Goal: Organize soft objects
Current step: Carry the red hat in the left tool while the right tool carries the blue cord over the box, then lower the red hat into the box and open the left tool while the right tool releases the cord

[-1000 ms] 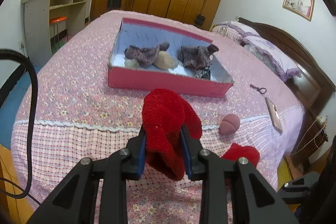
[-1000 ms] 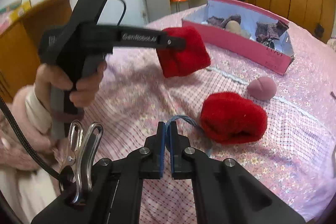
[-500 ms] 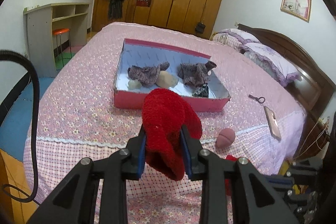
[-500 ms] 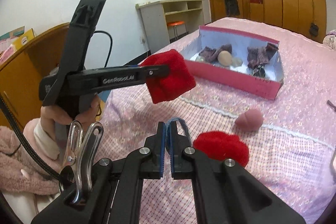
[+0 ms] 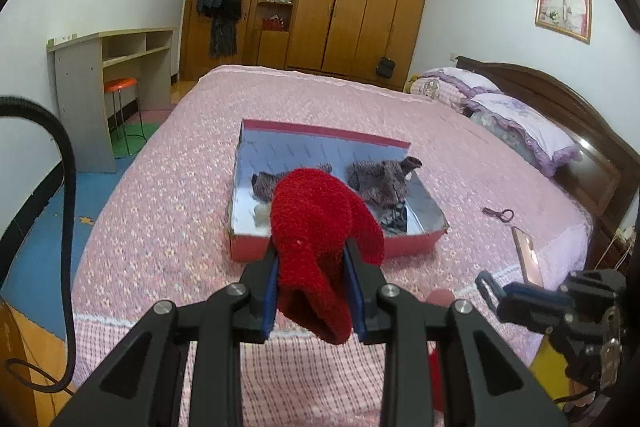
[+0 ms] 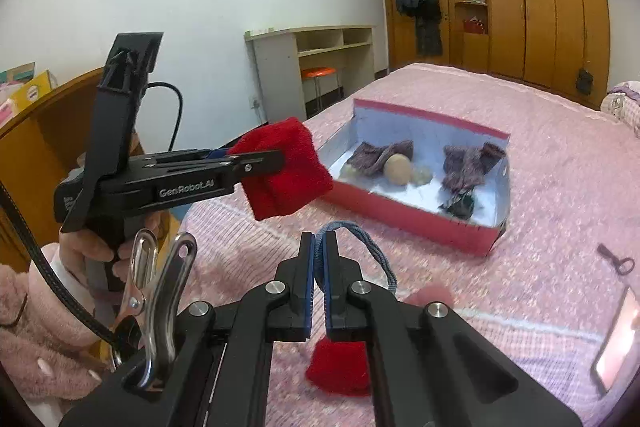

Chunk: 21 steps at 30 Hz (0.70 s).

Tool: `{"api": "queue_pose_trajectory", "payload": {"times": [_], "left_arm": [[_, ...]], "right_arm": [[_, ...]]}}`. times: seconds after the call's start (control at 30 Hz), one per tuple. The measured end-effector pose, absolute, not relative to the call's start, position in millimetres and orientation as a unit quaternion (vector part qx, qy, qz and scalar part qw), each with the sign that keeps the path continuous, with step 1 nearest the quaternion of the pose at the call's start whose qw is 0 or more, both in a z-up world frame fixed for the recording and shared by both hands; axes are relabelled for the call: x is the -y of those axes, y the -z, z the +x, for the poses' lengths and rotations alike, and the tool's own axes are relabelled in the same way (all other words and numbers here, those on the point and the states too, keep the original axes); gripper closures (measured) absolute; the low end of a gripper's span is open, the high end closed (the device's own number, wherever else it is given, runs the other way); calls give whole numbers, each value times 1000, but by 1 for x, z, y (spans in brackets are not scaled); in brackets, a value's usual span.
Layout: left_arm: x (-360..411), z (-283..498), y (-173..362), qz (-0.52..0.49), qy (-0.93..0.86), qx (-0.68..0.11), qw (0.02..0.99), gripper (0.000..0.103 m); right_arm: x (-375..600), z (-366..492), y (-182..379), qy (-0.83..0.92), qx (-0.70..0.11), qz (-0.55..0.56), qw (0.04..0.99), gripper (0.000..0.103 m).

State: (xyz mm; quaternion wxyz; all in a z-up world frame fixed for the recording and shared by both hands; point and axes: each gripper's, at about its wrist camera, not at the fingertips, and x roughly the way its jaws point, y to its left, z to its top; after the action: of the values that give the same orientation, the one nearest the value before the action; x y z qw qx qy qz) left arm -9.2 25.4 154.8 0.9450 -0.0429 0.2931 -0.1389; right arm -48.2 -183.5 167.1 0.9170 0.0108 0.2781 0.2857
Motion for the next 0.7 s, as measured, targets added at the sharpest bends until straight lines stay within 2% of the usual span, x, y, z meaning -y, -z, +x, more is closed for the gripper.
{"api": "queue_pose_trajectory", "payload": {"times": [0.4, 0.7], "left_arm": [[-14, 31, -166, -26, 134, -287, 948, 74], [-10, 62, -153, -21, 127, -308, 943, 74]], "right_arm": [[192, -2, -182, -263, -284, 5, 922, 98], [205, 42, -185, -252, -302, 30, 919, 98]]}}
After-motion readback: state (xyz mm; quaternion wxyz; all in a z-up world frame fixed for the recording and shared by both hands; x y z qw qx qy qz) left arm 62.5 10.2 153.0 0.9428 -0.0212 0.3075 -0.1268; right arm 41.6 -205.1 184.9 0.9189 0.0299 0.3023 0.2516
